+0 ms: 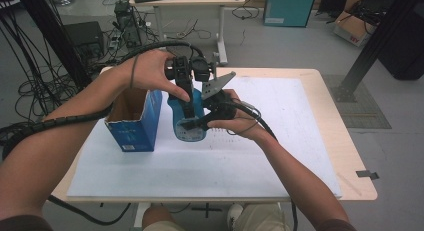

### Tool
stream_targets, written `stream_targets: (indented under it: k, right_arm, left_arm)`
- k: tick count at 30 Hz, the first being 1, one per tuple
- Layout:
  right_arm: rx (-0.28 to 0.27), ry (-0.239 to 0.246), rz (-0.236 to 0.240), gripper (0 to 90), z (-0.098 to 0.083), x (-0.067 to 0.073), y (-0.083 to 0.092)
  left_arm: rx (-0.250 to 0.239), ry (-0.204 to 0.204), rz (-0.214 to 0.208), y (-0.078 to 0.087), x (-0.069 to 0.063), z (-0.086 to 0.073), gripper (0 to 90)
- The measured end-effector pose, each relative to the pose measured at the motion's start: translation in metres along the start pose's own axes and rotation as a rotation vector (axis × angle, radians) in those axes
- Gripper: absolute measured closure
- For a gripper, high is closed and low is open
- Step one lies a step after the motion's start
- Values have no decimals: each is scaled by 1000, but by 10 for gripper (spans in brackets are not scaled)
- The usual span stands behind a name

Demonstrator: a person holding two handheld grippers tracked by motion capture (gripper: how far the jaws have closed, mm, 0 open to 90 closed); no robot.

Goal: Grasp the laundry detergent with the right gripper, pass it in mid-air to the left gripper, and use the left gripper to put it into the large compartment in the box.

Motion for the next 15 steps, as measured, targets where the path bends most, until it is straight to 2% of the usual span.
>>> stream_targets:
  k: [7, 9, 10, 12, 13, 15]
  right_arm:
    - [5, -1, 0, 438, -1, 0, 0]
    - [5, -18, 8, 438, -1, 2, 0]
    - [5, -17, 8, 438, -1, 2, 0]
    - [7, -10, 2, 438, -1, 0, 0]
    - [7, -12, 1, 438, -1, 0, 0]
    - [9, -17, 7, 437, -1, 1, 0]
  left_arm:
    - [-9, 10, 5, -2, 0, 1, 112]
    - [-10, 8, 7, -2, 1, 1, 135]
    - [-2, -2, 8, -1, 1, 0, 143]
    - [-10, 8, 3, -2, 1, 1, 163]
    - [-1, -7, 10, -2, 2, 0, 174]
    - [-6, 3, 14, -3, 2, 0, 199]
Point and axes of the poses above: each handheld gripper's, and its own axes: y roughly backward along the jaws, z roughly out of its top, x roughly to its left, the point moved 8 cm from there along -y, roughly forward along the jaws, and after that the axes turned 12 degrees about -y, right-handed, at the moved point
